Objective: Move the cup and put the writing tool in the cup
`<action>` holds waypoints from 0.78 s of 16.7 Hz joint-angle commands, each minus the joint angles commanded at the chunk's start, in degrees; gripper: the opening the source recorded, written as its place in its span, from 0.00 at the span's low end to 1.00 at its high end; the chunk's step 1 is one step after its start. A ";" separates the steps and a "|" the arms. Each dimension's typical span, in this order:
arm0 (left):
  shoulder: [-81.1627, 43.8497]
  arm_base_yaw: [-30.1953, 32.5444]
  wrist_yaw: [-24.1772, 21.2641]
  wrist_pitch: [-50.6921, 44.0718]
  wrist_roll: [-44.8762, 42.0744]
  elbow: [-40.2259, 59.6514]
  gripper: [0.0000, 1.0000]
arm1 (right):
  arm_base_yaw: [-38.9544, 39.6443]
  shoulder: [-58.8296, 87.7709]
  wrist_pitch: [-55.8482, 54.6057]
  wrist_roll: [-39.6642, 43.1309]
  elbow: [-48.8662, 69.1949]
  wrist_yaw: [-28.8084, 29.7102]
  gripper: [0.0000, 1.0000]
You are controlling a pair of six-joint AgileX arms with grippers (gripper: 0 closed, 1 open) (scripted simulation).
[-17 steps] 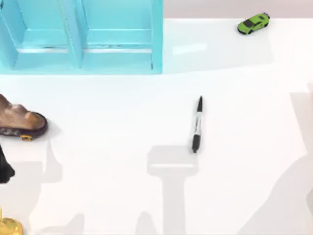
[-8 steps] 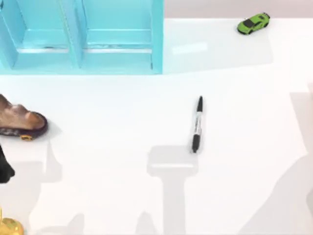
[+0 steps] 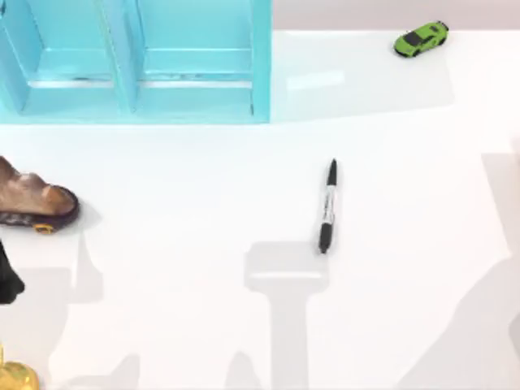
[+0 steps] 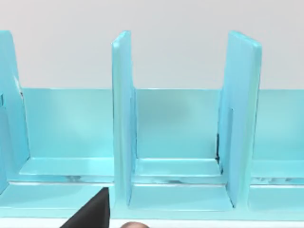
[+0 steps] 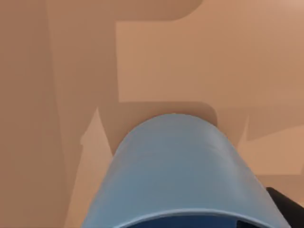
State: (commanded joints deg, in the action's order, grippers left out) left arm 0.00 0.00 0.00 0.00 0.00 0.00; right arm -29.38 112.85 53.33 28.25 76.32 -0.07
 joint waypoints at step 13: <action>0.00 0.00 0.00 0.00 0.00 0.00 1.00 | 19.03 -10.04 24.80 -18.80 13.80 0.11 0.00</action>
State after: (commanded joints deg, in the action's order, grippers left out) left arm 0.00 0.00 0.00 0.00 0.00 0.00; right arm -10.34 102.81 78.13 9.46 90.12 0.04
